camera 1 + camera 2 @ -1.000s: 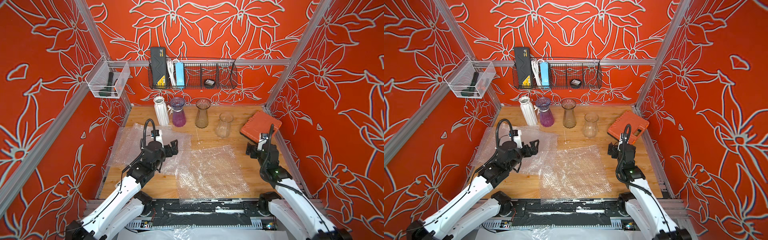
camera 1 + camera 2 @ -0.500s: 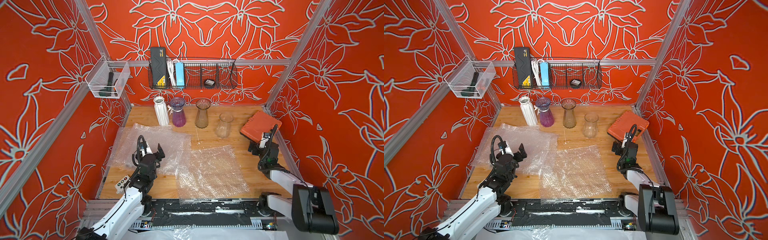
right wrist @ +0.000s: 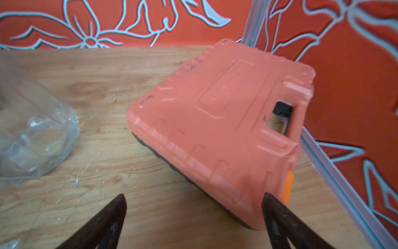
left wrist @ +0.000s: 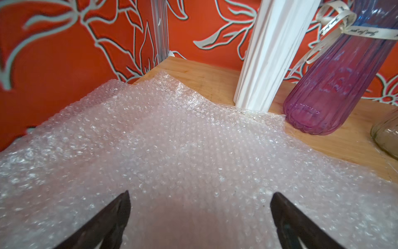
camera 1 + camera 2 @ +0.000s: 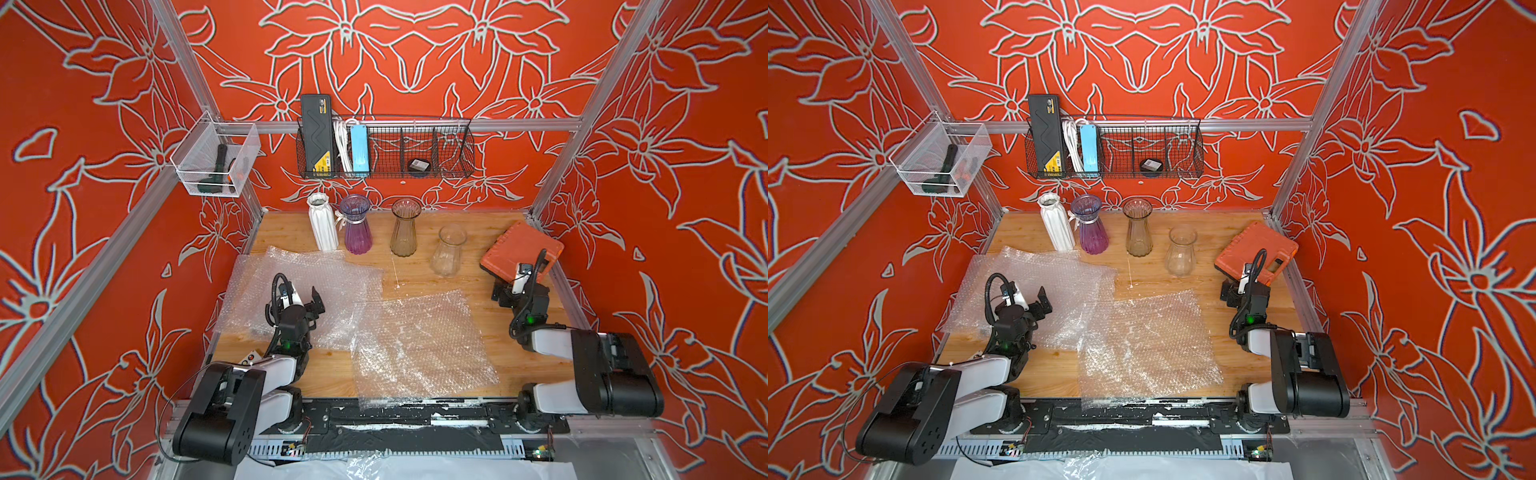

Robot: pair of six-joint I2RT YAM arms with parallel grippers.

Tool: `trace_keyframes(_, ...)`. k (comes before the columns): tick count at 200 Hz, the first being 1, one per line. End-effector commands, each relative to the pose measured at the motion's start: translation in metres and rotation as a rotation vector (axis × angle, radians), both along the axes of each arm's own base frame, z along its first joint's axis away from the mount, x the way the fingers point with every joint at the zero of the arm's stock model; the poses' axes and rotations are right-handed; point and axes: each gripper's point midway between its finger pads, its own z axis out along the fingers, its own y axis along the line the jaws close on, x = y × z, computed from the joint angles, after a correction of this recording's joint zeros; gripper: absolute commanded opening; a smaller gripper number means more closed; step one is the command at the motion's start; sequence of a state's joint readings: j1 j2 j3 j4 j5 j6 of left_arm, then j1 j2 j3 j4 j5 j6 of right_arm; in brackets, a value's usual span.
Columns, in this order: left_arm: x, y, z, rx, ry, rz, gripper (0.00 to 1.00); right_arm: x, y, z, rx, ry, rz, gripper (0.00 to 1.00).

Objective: Unwrap the vase from the bubble wrap
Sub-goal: Reset both arms

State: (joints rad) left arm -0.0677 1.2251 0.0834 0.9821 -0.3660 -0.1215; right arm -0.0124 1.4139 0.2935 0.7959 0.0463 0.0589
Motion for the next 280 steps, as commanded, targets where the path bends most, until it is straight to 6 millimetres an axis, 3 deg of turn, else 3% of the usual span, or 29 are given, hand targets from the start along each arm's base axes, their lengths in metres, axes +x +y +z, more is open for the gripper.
trace_keyframes(1, 0.016, -0.016, 0.026, 0.029, -0.107, -0.109, 0.99, 0.006, -0.001, 0.014, -0.038, -0.066, -0.006, 0.98)
trace_keyframes(35, 0.023, -0.027, 0.010, 0.057, -0.066, -0.157, 0.99, 0.005, -0.002, 0.013, -0.043, -0.037, -0.014, 0.98)
trace_keyframes(280, 0.024, -0.029, 0.010, 0.071, -0.064, -0.159, 0.99, 0.007, 0.001, 0.013, -0.065, -0.031, -0.014, 0.98)
